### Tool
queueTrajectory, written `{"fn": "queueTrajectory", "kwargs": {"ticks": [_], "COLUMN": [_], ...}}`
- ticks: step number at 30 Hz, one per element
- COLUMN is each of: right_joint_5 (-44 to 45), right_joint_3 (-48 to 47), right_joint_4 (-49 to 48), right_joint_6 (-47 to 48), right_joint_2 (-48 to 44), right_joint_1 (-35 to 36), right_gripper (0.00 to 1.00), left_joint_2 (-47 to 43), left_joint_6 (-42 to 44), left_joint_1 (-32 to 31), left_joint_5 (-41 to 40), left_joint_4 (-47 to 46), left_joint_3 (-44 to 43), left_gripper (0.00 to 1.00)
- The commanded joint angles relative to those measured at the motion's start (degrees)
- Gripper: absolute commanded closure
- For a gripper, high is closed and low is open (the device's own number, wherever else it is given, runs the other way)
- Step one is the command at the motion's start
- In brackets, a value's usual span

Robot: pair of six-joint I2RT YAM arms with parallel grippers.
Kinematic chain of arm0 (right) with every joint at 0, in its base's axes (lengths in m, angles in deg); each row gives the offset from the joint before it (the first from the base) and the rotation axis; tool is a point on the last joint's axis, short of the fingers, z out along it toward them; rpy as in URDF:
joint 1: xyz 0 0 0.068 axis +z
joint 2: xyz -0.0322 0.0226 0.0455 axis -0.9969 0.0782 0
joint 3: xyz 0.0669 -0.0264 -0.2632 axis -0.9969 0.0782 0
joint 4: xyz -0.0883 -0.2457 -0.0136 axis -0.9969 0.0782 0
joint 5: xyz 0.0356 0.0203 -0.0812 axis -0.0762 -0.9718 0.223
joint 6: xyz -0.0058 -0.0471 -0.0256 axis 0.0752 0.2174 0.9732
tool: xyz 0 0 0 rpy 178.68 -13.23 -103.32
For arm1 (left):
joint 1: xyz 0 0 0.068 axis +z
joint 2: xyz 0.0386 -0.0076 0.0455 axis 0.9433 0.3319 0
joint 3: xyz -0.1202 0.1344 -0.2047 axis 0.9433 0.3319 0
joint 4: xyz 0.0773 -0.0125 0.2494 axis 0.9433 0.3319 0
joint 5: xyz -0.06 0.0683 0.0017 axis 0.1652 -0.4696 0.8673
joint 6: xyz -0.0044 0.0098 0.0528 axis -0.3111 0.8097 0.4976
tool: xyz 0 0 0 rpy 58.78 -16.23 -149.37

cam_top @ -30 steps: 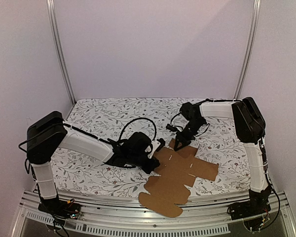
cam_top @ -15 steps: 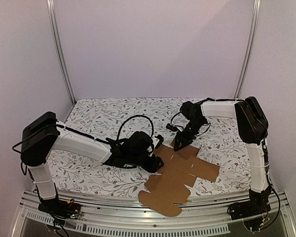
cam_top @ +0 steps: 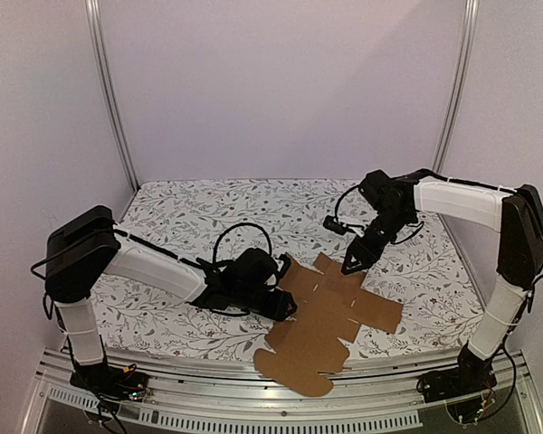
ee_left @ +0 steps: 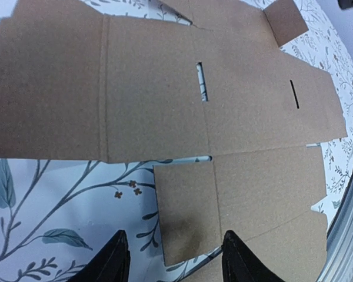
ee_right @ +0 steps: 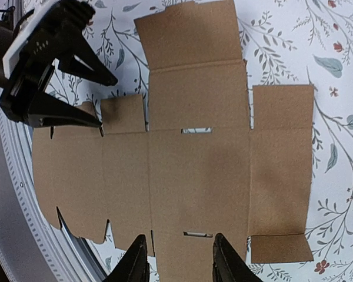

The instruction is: Fold the paper box

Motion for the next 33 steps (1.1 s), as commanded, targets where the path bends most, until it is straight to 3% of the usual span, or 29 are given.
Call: {"fn": "queueTrajectory", "kwargs": {"ticks": [1, 8, 11, 15, 18, 24, 33], "right_joint_5": [1.0, 6.1, 6.8, 7.6, 7.9, 7.5, 5.3], "right_joint_3": [6.1, 8.4, 8.4, 8.2, 8.0, 6.9, 3.2], "right_joint_4": [-0.4, -2.8, -3.4, -3.8, -3.9, -2.8, 0.7], "right_joint_6": [4.6, 5.9, 5.5, 5.1, 4.8, 4.5, 7.8], "right_joint_2": [-4.0, 1.1, 4.5, 6.7, 7.7, 7.9, 4.9], "right_joint_1": [0.9, 2.2, 2.9, 4.5, 5.4, 6.1, 6.1], "right_gripper": [0.64, 0.75, 0.77, 0.78, 0.78, 0.77, 0.71], "left_joint_2": [2.9, 7.0, 7.9, 8.7, 9.0, 8.7, 0.2], "left_joint_6": [-3.8, -5.3, -6.3, -7.7, -8.4, -9.8, -5.6], "left_joint_1": [1.6, 2.3, 2.5, 3.2, 3.7, 5.4, 12.3], "left_joint_5": [4.7, 9.5, 11.1, 13.4, 15.8, 18.6, 19.0], "left_joint_4": [-2.9, -3.6, -4.1, -4.7, -6.0, -9.4, -7.9], "left_joint_3": [0.7, -1.3, -1.6, -2.0, -2.2, -0.8, 6.1], "left_gripper": [0.48, 0.65, 0.83, 0.95, 1.0, 1.0, 1.0]}}
